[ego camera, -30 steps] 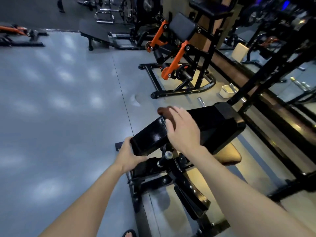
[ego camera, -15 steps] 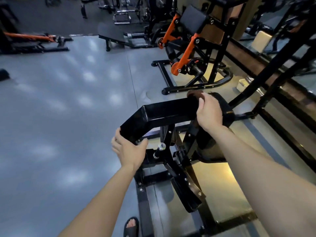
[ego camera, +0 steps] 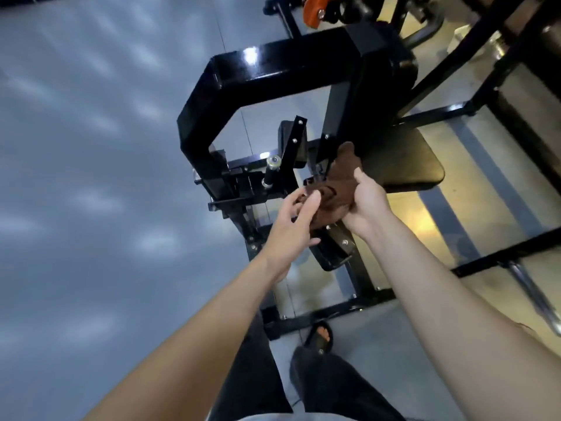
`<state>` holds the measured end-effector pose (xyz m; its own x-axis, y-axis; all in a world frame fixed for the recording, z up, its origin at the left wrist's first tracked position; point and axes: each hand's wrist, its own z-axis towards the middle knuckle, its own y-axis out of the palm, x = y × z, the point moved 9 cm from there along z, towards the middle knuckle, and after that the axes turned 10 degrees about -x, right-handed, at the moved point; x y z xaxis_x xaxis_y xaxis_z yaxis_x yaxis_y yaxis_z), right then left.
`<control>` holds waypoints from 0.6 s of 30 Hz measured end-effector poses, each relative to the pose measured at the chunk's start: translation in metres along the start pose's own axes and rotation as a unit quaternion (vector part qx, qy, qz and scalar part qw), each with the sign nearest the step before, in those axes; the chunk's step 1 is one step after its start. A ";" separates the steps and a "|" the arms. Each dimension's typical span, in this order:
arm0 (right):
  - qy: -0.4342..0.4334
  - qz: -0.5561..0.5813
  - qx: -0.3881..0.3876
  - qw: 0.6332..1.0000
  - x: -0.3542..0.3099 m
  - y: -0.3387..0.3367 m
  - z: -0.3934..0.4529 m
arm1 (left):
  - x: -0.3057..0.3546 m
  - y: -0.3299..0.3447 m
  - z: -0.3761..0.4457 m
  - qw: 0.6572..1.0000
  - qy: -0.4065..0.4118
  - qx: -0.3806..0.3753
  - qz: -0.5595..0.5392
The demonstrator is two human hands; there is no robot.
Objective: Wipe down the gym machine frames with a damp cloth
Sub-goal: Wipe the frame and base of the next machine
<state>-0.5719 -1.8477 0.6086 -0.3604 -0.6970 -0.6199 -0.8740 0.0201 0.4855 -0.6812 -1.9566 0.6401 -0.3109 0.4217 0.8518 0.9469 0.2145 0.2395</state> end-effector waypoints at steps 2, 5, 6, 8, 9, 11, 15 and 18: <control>0.020 -0.018 0.020 0.999 0.019 -0.018 0.000 | -0.019 0.006 0.003 0.999 0.003 -0.006 0.040; 0.054 -0.055 0.004 0.997 0.042 -0.037 -0.004 | -0.035 -0.003 0.008 0.996 -0.003 0.028 0.082; 0.074 -0.082 -0.012 0.994 0.050 -0.044 -0.006 | -0.038 -0.007 0.009 0.996 -0.007 0.035 0.086; 0.095 -0.182 -0.040 0.978 0.060 -0.056 -0.015 | -0.042 -0.013 0.012 0.995 -0.032 0.031 0.094; 0.082 -0.231 -0.052 0.968 0.061 -0.062 -0.015 | -0.045 -0.016 0.013 0.993 -0.048 0.022 0.104; 0.029 -0.316 -0.095 0.944 0.057 -0.063 -0.015 | -0.051 -0.022 0.018 0.989 -0.082 -0.009 0.126; 0.010 -0.497 -0.185 0.847 0.052 -0.036 -0.022 | -0.059 -0.033 0.025 0.986 -0.117 -0.037 0.116; 0.009 -0.516 -0.176 0.838 0.059 -0.036 -0.018 | -0.070 -0.047 0.035 0.989 -0.126 -0.005 0.084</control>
<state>-0.5556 -1.9023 0.5654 0.5359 -0.2225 -0.8144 -0.5652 -0.8111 -0.1503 -0.7065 -1.9654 0.5528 -0.1596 0.6565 0.7372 0.9871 0.1157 0.1106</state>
